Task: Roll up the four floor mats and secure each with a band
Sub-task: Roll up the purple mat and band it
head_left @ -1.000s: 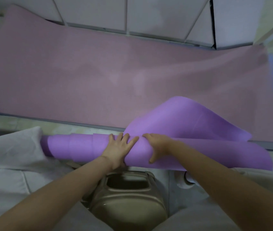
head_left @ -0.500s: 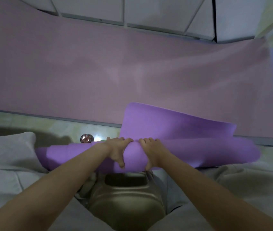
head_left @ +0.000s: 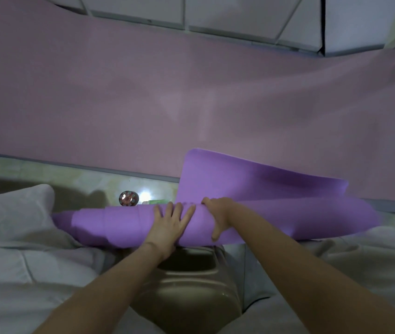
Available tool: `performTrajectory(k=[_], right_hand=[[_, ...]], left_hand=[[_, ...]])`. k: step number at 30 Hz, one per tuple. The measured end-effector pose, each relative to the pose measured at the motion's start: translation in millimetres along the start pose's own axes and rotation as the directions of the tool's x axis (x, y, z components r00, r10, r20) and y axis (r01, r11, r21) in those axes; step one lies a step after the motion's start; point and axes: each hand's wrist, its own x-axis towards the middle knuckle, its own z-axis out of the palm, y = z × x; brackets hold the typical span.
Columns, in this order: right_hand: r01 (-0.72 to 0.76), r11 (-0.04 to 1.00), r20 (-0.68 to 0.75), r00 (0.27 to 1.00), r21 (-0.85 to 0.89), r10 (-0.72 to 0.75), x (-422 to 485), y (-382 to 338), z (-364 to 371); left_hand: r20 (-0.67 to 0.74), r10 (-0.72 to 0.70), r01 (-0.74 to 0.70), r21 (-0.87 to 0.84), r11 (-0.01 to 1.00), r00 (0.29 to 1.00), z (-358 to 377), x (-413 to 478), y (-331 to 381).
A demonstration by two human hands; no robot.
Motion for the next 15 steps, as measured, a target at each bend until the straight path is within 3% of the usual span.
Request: performTrajectory(k=[2,7,15], right_hand=[[0.017,1.0,-0.035,0.999,0.001,-0.017,-0.2,1.5,4.8],[-0.022,0.989,-0.217,0.976,-0.148,-0.011,-15.9,3.4,36.9],[-0.171,0.977,-0.292,0.948,-0.131,0.127,-4.6,-1.6,56.6]], left_hand=[[-0.024,0.028,-0.029,-0.018,0.999,0.999,4.1,9.6,-3.4],[0.115,0.103,-0.085,-0.151,0.985,0.988,-6.8,38.0,-23.4],[0.268,0.148,-0.09,-0.219,0.972,0.952,-15.7,63.3,-37.6]])
